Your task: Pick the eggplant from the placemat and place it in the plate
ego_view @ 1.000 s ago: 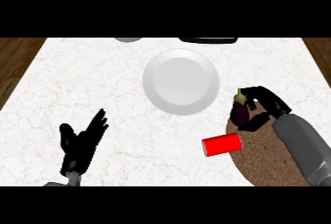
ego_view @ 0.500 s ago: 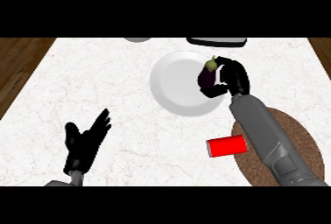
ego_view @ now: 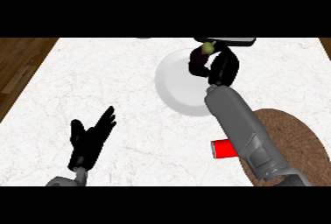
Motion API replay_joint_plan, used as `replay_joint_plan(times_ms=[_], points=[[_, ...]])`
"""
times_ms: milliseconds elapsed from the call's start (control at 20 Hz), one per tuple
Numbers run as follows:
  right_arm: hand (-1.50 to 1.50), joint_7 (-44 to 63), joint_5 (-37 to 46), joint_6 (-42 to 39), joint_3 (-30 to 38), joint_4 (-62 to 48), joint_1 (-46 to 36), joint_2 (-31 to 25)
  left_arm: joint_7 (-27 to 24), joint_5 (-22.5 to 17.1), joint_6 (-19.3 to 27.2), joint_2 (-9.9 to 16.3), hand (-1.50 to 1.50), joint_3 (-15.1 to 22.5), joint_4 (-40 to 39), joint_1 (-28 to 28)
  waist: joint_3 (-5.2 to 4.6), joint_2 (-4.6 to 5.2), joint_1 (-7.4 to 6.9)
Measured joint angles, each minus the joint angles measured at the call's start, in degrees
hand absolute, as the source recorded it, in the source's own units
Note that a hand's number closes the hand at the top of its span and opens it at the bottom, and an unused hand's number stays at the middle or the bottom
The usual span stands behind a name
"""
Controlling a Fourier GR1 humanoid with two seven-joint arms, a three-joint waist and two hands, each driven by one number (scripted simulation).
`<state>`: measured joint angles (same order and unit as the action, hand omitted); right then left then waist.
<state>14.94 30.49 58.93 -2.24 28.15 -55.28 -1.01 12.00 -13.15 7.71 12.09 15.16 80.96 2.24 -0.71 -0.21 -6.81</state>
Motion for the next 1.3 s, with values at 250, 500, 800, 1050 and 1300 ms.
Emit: replay_joint_plan(times_ms=[250,500,800,1050,1300], points=[[1.5,6.4,3.6,10.9,-0.3,-5.9,-2.5,0.3,0.3,0.1,-0.3,-0.2,0.0,0.1,-0.2,1.2,0.05,0.63,-0.67],[1.5,11.0,7.6,17.2,0.8,-13.5,-4.9,0.4,0.4,0.2,0.1,0.0,0.0,-0.3,-0.3,1.1,0.09,0.64,0.76],[1.5,16.2,12.7,20.4,2.3,-21.2,-9.1,0.3,0.3,-0.1,0.7,0.3,0.0,-1.7,-0.7,0.5,0.2,0.47,3.2],[1.5,21.4,16.2,21.9,2.0,-25.4,-11.8,-0.7,-0.2,-0.2,1.1,0.1,0.0,-2.4,-0.6,0.1,0.32,0.48,4.52],[-1.5,28.4,16.8,22.0,2.3,-27.3,-10.2,-1.3,-1.2,0.2,1.3,-0.5,0.0,-2.3,-0.9,0.0,0.41,1.03,4.34]])
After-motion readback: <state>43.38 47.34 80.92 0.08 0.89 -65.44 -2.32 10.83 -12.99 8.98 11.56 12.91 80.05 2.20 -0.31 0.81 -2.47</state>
